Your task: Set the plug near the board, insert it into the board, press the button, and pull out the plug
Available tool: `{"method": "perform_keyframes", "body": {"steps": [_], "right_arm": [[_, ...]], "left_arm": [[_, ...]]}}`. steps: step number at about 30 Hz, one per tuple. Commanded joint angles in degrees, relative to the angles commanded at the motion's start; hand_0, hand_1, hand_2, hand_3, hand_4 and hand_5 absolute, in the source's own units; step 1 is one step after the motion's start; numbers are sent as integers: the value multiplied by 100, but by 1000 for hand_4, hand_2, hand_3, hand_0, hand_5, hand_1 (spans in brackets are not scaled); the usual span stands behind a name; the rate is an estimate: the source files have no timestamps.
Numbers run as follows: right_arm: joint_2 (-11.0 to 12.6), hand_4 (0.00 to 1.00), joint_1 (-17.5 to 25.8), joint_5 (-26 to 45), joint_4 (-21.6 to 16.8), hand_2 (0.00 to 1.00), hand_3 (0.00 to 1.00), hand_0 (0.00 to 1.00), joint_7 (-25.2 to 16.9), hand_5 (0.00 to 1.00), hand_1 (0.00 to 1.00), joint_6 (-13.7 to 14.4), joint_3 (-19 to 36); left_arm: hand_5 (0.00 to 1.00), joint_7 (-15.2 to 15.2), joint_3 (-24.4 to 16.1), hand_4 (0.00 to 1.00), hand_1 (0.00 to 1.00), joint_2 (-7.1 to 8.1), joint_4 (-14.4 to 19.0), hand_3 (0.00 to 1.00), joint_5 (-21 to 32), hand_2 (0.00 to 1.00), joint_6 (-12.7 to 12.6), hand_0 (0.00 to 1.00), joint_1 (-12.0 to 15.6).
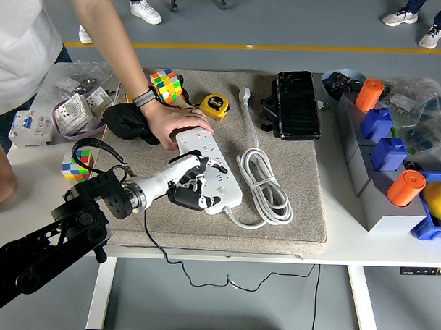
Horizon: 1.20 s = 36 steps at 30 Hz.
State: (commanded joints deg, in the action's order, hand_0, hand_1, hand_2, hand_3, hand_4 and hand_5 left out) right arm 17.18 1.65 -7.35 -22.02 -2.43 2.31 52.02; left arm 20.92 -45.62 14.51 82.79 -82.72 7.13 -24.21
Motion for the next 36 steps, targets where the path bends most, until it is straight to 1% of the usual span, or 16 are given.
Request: {"method": "perform_keyframes", "body": {"steps": [4, 5, 6, 25, 28, 29, 36], "right_arm": [[2, 774, -3, 0, 0, 576, 492, 596, -1, 491, 646, -2, -13], [4, 774, -3, -1, 0, 575, 491, 594, 0, 491, 645, -2, -21], [7, 774, 0, -2, -1, 575, 491, 594, -2, 491, 645, -2, -27], [40, 775, -16, 0, -5, 575, 492, 594, -1, 492, 646, 2, -109], [40, 775, -11, -4, -9, 575, 492, 594, 0, 492, 646, 3, -115], [40, 775, -7, -7, -11, 575, 492, 594, 0, 491, 646, 3, -113], [45, 776, -10, -29, -24, 575, 491, 594, 0, 491, 646, 8, -76]], "left_arm": [[2, 259, 94, 790, 73, 12, -32, 849, -56, 156, 217, 65, -29], [2, 309, 120, 775, 70, 17, -43, 871, -64, 148, 252, 52, -37], [2, 327, 146, 775, 70, 21, -55, 871, -79, 148, 261, 52, -44], [2, 348, 303, 765, 72, -31, -238, 874, -78, 148, 239, 48, -159], [2, 379, 319, 765, 72, -43, -260, 874, -82, 148, 263, 48, -164], [2, 391, 327, 779, 75, -47, -270, 868, -82, 152, 271, 48, -166], [2, 454, 380, 772, 74, -46, -333, 865, -164, 150, 306, 47, -204]]}}
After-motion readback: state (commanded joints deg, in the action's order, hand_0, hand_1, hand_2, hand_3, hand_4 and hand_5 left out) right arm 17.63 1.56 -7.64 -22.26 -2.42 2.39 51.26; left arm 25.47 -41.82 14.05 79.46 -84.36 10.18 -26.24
